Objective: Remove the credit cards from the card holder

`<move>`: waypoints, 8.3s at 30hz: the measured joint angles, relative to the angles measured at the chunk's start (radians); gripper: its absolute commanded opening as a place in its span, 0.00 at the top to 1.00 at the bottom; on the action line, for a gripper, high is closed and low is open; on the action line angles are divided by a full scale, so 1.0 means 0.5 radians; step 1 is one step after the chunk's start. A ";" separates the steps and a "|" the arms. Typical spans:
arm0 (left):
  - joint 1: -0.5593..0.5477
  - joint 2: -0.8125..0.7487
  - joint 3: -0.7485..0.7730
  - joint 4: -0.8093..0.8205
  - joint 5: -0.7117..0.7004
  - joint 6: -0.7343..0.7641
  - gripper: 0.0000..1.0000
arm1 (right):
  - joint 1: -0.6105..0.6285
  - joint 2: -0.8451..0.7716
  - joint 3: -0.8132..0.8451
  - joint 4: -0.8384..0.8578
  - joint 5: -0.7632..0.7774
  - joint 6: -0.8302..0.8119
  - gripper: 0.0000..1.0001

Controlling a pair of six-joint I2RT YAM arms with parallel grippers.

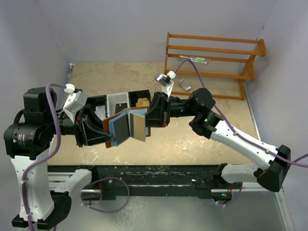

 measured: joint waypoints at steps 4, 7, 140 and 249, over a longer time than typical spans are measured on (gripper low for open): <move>-0.004 -0.040 -0.008 0.060 -0.291 -0.021 0.63 | -0.001 -0.005 0.000 -0.040 0.043 -0.043 1.00; -0.008 -0.070 -0.034 0.123 -0.491 -0.026 0.56 | 0.005 -0.006 0.001 -0.104 0.056 -0.080 1.00; -0.011 0.135 -0.049 -0.148 -0.214 0.039 0.87 | 0.062 -0.067 -0.031 -0.175 0.208 -0.301 1.00; -0.012 0.290 0.320 0.059 -0.772 -0.291 0.99 | -0.270 -0.314 -0.650 0.411 0.153 -0.400 0.08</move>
